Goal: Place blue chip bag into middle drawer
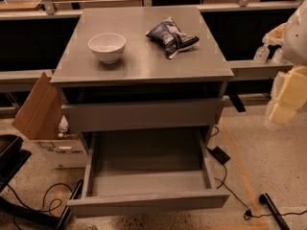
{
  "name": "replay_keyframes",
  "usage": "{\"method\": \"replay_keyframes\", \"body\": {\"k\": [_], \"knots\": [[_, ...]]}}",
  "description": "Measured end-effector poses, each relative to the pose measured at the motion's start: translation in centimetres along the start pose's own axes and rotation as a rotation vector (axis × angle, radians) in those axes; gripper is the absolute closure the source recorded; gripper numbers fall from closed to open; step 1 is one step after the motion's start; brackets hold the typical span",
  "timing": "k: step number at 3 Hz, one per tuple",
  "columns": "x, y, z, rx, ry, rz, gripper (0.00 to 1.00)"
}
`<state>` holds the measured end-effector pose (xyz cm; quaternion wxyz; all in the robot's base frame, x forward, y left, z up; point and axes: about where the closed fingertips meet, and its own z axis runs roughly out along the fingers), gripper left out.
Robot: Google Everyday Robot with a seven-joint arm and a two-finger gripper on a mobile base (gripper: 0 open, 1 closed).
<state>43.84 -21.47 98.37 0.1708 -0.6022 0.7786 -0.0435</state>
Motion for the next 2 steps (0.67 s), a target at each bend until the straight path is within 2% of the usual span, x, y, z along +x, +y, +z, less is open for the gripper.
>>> {"method": "replay_keyframes", "body": {"k": [1,2], "knots": [[0.0,0.0,0.0,0.0,0.0,0.0,0.0],[-0.7,-2.0,0.4,0.046,-0.047,-0.01,0.0]]}}
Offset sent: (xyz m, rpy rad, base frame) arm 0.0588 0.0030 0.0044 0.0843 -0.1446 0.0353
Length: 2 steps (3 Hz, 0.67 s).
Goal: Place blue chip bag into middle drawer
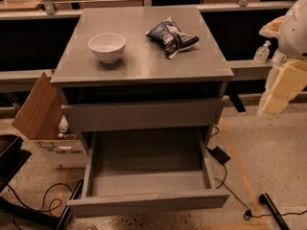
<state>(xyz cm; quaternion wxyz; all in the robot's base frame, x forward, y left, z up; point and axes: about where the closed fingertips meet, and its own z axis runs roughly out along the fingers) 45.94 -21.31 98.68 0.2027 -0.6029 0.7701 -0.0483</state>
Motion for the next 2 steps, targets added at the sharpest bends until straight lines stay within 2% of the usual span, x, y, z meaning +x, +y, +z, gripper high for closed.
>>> {"method": "replay_keyframes", "body": {"k": [1,2], "knots": [[-1.8,-6.0,1.8,0.092,-0.111,0.049,0.0],[-2.9,-10.3,2.9,0.176,-0.194,0.168,0.0]]}}
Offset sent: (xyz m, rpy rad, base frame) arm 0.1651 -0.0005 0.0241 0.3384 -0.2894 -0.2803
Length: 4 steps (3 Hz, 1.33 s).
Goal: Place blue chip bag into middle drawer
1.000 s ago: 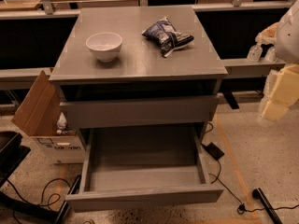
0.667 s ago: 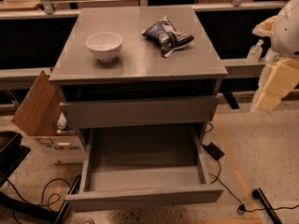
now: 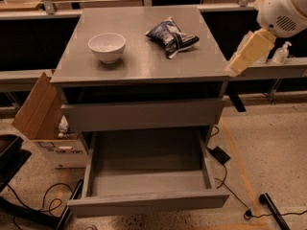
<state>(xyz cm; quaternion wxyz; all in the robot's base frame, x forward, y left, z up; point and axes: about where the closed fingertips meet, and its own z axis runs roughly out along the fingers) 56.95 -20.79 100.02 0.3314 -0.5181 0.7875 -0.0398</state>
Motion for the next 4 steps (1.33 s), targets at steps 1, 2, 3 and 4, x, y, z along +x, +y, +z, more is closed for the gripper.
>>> {"method": "replay_keyframes", "body": {"k": [1,2,3,4], "knots": [[-2.4,-3.9,3.3,0.058,-0.08,0.109,0.0],[-2.4,-3.9,3.3,0.058,-0.08,0.109,0.0],[-4.2,-4.2,5.2,0.051,-0.154,0.121,0.0],[-8.4,-5.0,9.6,0.004,-0.266,0.102,0.0]]}}
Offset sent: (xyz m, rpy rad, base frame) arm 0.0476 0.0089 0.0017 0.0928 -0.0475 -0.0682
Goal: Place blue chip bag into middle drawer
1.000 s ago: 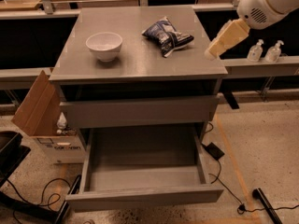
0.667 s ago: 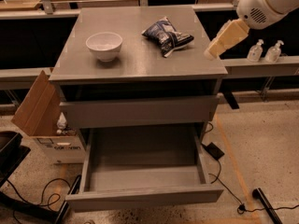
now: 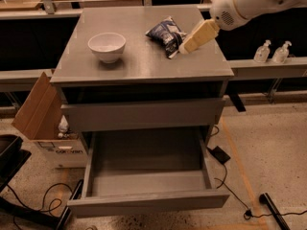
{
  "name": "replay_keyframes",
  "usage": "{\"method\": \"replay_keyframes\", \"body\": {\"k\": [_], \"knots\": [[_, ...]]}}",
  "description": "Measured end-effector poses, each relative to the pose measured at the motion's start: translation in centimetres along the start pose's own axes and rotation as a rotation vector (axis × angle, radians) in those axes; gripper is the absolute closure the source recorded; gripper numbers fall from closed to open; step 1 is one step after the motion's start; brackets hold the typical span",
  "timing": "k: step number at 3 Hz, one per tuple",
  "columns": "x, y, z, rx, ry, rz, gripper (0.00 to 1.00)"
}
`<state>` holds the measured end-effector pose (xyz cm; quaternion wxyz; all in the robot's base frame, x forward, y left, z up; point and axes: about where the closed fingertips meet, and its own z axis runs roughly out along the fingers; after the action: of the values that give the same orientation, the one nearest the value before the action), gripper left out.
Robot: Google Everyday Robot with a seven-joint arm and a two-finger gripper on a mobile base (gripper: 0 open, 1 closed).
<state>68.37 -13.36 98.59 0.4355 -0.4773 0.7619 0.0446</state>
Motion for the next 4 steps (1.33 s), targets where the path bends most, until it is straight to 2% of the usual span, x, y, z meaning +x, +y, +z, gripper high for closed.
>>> {"method": "replay_keyframes", "body": {"k": [1,3,4], "knots": [[-1.9,-0.4,5.8,-0.037,-0.077,0.009,0.0],[-2.6,-3.0,15.3,-0.037,-0.116,0.036,0.0],[-2.1,-4.6,18.7,-0.04,-0.113,0.066,0.0]]}}
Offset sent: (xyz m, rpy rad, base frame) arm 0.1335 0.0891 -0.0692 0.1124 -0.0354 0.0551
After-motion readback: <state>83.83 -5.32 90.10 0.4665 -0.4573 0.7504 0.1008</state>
